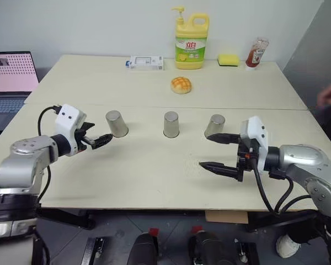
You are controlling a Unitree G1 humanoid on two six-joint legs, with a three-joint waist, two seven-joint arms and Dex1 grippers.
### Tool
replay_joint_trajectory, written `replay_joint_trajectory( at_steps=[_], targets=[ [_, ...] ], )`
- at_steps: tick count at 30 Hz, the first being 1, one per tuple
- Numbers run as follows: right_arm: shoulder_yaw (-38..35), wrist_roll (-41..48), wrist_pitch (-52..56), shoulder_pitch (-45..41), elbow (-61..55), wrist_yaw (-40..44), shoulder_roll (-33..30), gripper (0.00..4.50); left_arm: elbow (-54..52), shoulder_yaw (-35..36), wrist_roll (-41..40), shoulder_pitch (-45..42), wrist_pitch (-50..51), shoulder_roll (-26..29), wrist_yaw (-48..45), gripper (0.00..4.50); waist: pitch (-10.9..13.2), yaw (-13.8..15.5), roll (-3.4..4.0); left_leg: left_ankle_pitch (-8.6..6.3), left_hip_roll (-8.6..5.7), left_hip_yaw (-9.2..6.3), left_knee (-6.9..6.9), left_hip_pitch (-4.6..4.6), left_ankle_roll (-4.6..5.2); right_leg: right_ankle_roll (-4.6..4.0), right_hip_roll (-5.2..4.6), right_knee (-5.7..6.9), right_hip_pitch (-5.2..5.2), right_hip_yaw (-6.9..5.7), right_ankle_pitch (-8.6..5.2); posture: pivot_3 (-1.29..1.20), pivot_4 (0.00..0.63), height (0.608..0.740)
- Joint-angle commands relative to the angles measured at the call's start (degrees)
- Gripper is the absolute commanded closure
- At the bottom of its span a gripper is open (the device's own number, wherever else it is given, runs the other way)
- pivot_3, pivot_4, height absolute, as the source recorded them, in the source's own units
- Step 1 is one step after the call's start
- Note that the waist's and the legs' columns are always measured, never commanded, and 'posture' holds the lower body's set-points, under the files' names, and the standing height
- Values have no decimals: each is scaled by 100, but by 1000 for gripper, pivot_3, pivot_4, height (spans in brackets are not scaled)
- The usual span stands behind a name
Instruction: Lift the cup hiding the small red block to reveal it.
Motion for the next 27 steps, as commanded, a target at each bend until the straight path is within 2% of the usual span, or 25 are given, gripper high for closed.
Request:
replay_joint_trajectory(
  at_steps=[1,16,20,24,27],
  targets=[
    [18,77,189,-207,-167,-89,-4,0,597,-202,303,-499,-454,-212,101,33,0,-3,0,0,0,0,0,1,0,0,0,1,0,0,0,0,150,740],
    [52,61,322,-170,-333,-144,20,0,2942,-576,878,-1905,-1391,-884,-28,33,-1,-34,-1,0,-4,4,1,-1,0,1,5,2,0,-2,1,0,150,740],
    [85,29,290,-164,-313,-135,37,0,3341,-528,952,-2098,-1559,-1036,23,701,-1,-34,-2,0,-4,6,1,-2,0,1,5,2,0,-5,1,0,150,740],
    [91,23,263,-129,-339,-135,53,0,3344,-463,923,-2145,-1529,-1062,-17,1693,-1,-33,-2,0,-5,7,1,-3,0,1,5,2,0,-5,1,0,150,740],
    [87,32,258,-98,-366,-156,74,0,3073,-390,853,-2065,-1411,-994,-68,1805,-1,-34,-2,0,-4,6,1,-2,0,1,5,3,0,-5,1,0,150,740]
  ],
)
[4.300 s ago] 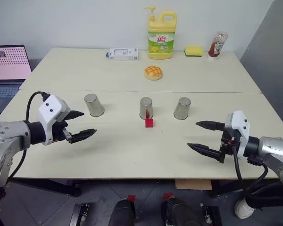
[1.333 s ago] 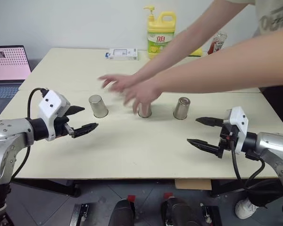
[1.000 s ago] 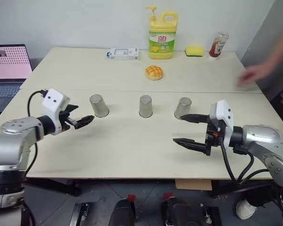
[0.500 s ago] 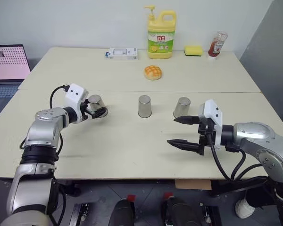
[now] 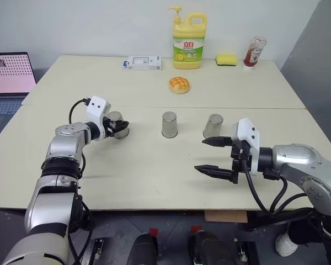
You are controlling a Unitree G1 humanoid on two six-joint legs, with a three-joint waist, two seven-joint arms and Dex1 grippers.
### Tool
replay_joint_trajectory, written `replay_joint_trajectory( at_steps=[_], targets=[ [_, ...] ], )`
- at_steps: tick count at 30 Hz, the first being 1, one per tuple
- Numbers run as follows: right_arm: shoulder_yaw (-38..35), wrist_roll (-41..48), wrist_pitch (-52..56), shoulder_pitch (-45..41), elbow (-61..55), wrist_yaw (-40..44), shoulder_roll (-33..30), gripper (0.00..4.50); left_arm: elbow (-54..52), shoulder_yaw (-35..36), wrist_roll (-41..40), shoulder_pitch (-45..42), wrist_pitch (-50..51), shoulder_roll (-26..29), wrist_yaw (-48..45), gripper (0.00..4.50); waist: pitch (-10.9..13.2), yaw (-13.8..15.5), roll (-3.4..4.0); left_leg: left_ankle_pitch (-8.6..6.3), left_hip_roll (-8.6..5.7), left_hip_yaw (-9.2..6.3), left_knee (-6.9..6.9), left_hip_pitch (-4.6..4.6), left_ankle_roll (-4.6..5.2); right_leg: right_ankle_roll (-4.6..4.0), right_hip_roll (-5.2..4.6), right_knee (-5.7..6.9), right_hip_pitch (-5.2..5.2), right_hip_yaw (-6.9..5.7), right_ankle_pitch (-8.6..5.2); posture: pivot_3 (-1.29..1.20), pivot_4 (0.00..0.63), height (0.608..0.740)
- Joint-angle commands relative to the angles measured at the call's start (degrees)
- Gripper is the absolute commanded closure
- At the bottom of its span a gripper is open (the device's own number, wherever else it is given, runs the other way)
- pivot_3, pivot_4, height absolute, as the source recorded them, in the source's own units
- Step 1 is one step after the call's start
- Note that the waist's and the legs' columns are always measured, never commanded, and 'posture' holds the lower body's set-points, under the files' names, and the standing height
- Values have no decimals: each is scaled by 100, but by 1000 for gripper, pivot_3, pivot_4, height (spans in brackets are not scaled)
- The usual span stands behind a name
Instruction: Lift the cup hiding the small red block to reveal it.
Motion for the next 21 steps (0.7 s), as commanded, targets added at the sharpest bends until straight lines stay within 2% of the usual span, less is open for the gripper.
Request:
replay_joint_trajectory(
  at_steps=[1,5,7,10,13,20,21],
  targets=[
    [-85,46,-87,26,-219,-36,40,0,-542,214,-132,-19,122,140,-46,1805,0,0,0,0,0,0,0,0,0,0,0,0,0,-1,0,0,150,740],
    [-135,79,-68,58,-257,-65,51,0,-1427,594,-397,202,580,468,5,1805,0,-26,0,0,4,-6,0,-1,-1,0,0,0,0,1,0,0,150,740],
    [-158,80,-77,62,-249,-75,57,0,-1500,755,-355,258,584,647,236,1805,0,-32,0,0,6,-9,-2,1,-1,0,0,1,-2,3,0,0,150,740],
    [-147,14,-192,53,-197,-86,96,0,-1100,891,-200,212,329,753,667,1805,0,-28,0,0,5,-11,-3,6,-1,0,0,5,-1,1,0,0,150,740],
    [25,-347,-657,14,-52,-52,189,0,-137,1055,-154,-47,-65,580,1188,1805,0,-8,0,0,4,-8,1,7,0,0,0,7,1,-1,0,0,150,740],
    [103,-402,-798,-46,103,186,233,0,1462,1030,-36,-535,-650,401,1421,1805,0,24,-19,0,-3,5,8,-9,0,10,-1,-3,-1,-4,5,0,150,740],
    [103,-397,-780,-54,104,200,233,0,1588,1011,-1,-577,-720,399,1458,1455,-1,23,-20,0,-3,3,8,-12,0,9,-1,-4,-1,-7,5,0,150,740]
  ],
)
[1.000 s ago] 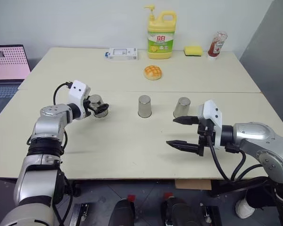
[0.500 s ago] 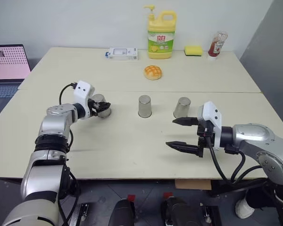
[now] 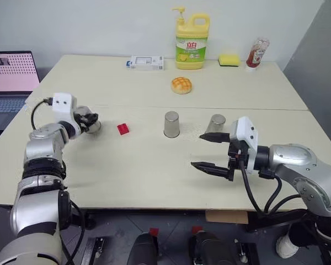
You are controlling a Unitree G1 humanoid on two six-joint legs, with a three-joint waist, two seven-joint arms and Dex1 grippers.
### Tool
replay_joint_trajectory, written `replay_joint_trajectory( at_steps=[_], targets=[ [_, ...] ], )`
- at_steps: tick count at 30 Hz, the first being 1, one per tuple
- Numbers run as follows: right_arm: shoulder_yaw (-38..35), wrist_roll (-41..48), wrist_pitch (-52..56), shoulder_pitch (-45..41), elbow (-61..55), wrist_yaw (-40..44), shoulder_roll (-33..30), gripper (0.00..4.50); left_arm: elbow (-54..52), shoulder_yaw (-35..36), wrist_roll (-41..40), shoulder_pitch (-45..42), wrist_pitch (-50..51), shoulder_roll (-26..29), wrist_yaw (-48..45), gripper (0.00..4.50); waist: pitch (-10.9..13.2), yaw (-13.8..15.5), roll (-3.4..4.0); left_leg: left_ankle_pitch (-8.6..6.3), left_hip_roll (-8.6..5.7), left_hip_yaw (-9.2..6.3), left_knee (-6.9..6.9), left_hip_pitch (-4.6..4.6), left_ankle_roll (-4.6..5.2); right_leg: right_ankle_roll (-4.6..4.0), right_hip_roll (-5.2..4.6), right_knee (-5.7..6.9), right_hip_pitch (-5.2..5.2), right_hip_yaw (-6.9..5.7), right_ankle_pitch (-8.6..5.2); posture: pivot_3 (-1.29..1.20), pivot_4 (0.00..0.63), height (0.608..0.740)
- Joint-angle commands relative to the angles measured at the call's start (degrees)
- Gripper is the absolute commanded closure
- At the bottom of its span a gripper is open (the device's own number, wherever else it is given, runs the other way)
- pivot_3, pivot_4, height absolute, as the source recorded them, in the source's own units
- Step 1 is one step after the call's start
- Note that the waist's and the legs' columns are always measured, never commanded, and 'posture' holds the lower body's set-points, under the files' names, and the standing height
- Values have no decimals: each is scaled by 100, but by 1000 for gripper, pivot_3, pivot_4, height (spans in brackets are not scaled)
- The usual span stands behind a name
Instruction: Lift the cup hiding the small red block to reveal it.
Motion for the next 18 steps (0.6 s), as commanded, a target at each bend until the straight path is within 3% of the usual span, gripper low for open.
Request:
replay_joint_trajectory(
  at_steps=[1,7,18],
  targets=[
    [-61,46,-71,-78,-98,99,-14,0,388,40,85,-364,-324,56,106,1245,-1,-6,-2,0,0,0,-1,0,0,0,0,-3,0,-1,0,0,150,740],
    [-119,131,61,-50,-193,67,-38,0,378,-21,94,-472,-371,108,-154,31,-1,-23,-1,0,4,-1,-6,2,0,-1,-1,0,-2,-2,0,0,150,740],
    [-316,322,132,-10,-229,11,-44,0,-1179,116,-2,-262,-55,477,-153,31,-1,-27,-1,0,8,-1,-6,6,-1,-1,-2,7,-2,4,0,0,150,740]
  ],
)
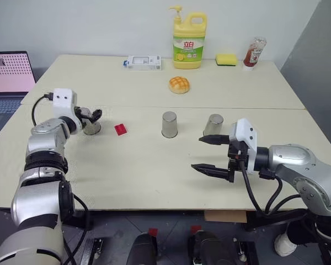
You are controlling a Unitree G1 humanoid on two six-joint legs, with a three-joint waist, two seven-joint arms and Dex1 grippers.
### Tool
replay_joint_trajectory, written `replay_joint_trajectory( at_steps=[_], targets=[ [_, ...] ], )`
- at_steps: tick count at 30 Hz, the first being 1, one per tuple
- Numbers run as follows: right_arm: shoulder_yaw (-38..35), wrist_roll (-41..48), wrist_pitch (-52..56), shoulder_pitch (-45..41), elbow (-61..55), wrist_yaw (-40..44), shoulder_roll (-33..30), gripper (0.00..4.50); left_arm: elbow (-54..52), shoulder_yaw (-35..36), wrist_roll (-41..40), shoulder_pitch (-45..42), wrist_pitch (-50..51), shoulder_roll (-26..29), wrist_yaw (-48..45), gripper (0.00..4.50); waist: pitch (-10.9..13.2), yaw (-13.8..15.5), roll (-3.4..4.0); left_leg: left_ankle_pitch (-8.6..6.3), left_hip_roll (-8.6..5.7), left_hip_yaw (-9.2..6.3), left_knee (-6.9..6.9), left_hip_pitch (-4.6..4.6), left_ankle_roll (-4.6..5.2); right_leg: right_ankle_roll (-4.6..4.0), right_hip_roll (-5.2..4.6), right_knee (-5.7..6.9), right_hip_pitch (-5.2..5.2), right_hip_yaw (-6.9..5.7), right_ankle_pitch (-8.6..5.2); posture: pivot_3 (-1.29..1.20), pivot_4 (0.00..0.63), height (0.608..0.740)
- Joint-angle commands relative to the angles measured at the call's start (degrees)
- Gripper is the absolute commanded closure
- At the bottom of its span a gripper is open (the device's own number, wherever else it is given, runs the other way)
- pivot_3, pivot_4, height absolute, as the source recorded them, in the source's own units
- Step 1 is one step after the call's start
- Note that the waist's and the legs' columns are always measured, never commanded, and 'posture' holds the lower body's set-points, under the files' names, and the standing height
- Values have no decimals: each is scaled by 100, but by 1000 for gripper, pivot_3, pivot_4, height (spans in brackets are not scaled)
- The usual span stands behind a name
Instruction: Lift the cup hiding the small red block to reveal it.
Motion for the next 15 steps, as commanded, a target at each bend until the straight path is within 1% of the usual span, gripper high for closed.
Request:
replay_joint_trajectory(
  at_steps=[1,4,6,9,12,15],
  targets=[
    [-283,144,-34,-18,-175,-24,-14,0,-861,98,-58,40,163,300,-57,31,0,-1,0,0,1,-1,0,0,0,0,-1,-1,0,0,0,0,150,740],
    [-349,167,-71,-35,-141,-29,18,0,-1672,65,-189,226,476,533,-489,31,0,-6,0,0,0,-1,0,1,0,0,-1,0,0,0,0,0,150,740],
    [-363,131,-136,-31,-112,-15,20,0,-2294,6,-285,545,456,722,-985,31,0,-10,0,0,2,-2,0,4,0,0,-1,1,0,2,0,0,150,740],
    [-413,-5,-422,30,-50,10,73,0,-3238,-101,-458,1238,738,1179,-1849,31,1,-24,2,0,5,-2,-6,9,-1,-1,-3,0,0,8,0,0,150,740],
    [-539,-34,-622,116,22,62,90,0,-3711,46,-739,1704,1068,1576,-2455,31,1,-24,3,0,6,-4,-6,12,-1,-3,-5,3,1,6,-2,0,150,740],
    [-639,76,-608,215,62,214,-51,0,-4109,178,-977,2176,1378,1911,-2904,31,2,-20,3,0,7,-4,-5,13,0,-4,-5,5,1,2,-3,0,150,740]
  ],
)
